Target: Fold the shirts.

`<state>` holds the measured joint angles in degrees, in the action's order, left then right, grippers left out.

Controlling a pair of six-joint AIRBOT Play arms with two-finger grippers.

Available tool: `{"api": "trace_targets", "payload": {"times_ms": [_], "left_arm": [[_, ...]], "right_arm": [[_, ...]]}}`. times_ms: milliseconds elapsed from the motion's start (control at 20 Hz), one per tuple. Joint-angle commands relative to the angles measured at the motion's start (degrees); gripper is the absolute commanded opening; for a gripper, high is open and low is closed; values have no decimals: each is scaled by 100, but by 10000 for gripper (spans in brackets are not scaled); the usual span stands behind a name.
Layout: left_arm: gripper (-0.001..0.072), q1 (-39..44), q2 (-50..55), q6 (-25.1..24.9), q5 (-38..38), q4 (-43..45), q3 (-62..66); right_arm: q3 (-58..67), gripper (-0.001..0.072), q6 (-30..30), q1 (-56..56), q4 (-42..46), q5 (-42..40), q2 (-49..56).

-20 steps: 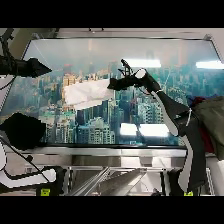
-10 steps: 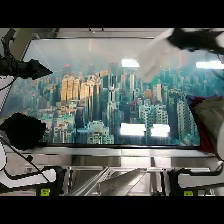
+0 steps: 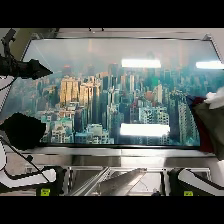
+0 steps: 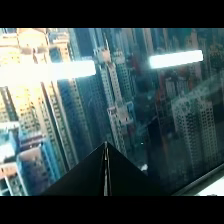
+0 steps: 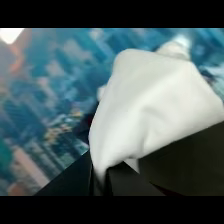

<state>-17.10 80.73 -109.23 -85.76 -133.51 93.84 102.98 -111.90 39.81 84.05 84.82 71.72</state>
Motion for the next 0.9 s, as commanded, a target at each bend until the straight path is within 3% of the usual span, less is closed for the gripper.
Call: {"api": "trace_targets", "payload": {"times_ms": [0,200,400,450,500,550,700,850], "left_arm": [[22,4,4,2,-39,0,-2],[22,4,4,2,-83,0,-2],[22,4,4,0,-151,2,-2],[22,4,4,0,-151,2,-2],[22,4,7,0,-149,2,-2],[22,4,7,2,-146,2,-2],[22,4,7,2,-151,2,-2],[22,4,4,28,-181,-7,0]], "right_arm": [[-1276,20,-426,772,1252,708,-723],[-2964,22,-426,1263,1290,114,-1425],[-3834,33,-205,1379,1331,-446,-1460],[-3917,202,11,1377,1329,-442,-1401],[-3923,572,234,1377,1329,-376,-1338],[-3919,708,522,1377,1331,-308,-1316],[-3733,708,673,1364,1211,-278,-1327],[-3279,705,673,1316,525,-382,-1327]]}}
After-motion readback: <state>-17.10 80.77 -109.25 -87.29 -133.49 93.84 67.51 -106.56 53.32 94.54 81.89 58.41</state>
